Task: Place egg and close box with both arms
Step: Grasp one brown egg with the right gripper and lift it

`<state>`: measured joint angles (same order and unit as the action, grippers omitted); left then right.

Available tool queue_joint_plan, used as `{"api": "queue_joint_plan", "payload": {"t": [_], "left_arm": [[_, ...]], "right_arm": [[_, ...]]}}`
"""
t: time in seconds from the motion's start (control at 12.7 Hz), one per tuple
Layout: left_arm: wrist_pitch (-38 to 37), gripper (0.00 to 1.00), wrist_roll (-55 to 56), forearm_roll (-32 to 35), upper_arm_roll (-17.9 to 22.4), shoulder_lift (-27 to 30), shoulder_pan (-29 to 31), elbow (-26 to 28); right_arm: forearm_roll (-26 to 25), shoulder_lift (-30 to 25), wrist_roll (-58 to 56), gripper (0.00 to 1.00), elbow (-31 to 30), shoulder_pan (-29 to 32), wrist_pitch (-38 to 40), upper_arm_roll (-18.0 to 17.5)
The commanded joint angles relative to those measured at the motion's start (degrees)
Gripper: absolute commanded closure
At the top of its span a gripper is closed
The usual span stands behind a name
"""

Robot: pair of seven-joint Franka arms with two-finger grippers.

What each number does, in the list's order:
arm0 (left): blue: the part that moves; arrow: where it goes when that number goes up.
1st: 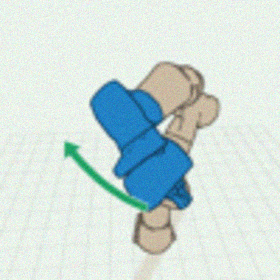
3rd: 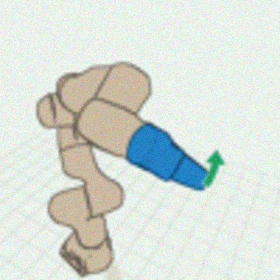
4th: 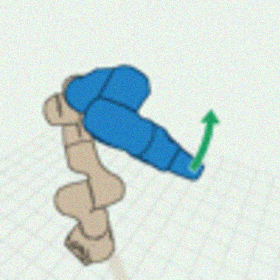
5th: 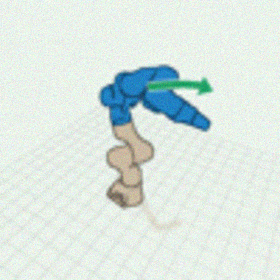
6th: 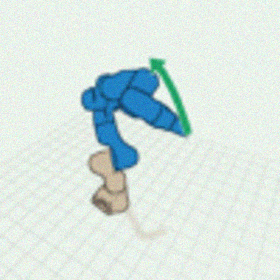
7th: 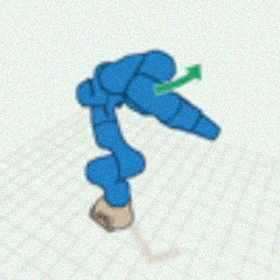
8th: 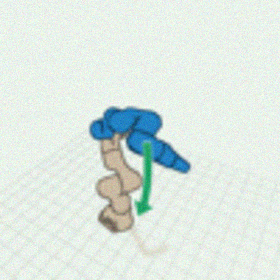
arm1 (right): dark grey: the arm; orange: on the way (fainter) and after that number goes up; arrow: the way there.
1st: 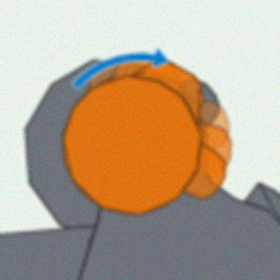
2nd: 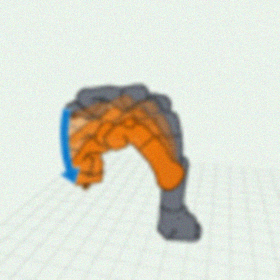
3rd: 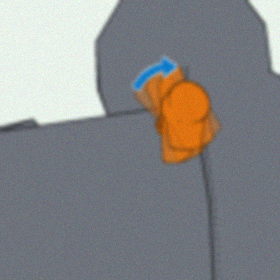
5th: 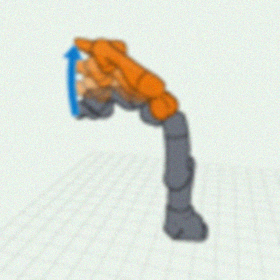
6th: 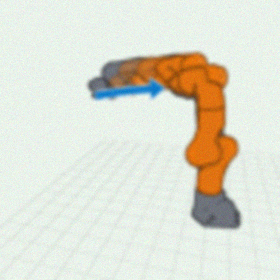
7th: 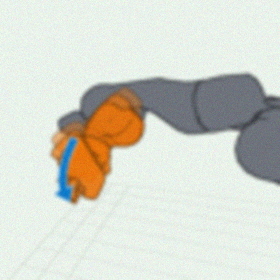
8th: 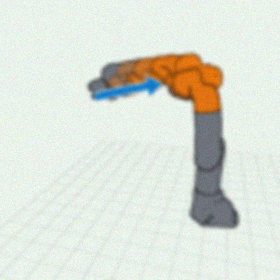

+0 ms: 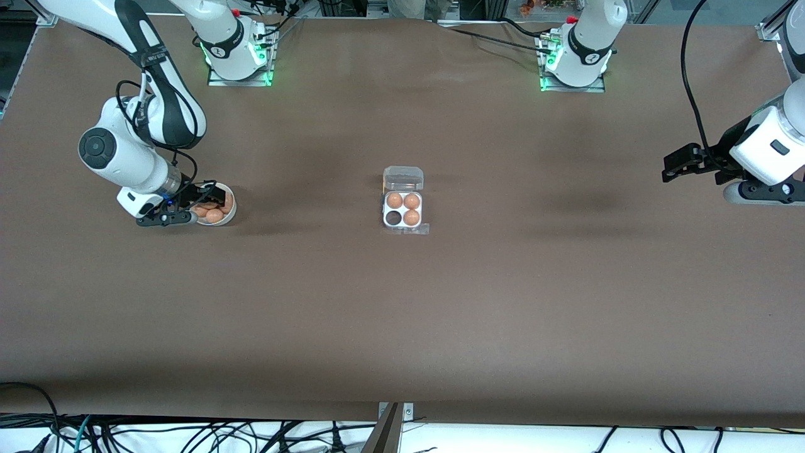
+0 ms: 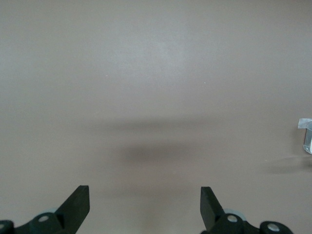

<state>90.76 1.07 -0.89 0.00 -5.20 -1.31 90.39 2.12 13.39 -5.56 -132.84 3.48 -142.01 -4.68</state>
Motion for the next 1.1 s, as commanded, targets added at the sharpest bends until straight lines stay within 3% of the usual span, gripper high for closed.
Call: {"api": "queue_joint_plan", "payload": {"t": [0.0,0.16,0.47,0.71,1.02], "left_arm": [[-1.0,0.0,-1.3,-0.6,-0.2,-0.8,0.5,-1.8],[-0.8,0.0,-1.4,-0.6,-0.1,-1.3,0.5,-1.8],[-0.8,0.0,-1.3,-0.8,-0.1,-1.7,0.6,-1.8],[-0.8,0.0,-1.3,-0.8,-0.1,-1.7,0.6,-1.9],[-0.8,0.0,-1.3,-0.9,-0.3,-1.7,0.4,-1.9]], "right_arm": [[0.4,-1.6,0.5,0.02,-2.4,-0.1,-1.2,0.1],[0.4,-1.9,0.5,0.21,-2.6,-0.1,-1.1,0.1],[0.3,-2.0,-0.1,0.97,-2.5,-0.1,-1.0,0.2],[0.2,-3.3,-0.1,1.0,-2.0,-0.1,0.2,0.2],[0.2,-8.3,0.5,1.0,6.9,-0.1,16.7,0.3]]}}
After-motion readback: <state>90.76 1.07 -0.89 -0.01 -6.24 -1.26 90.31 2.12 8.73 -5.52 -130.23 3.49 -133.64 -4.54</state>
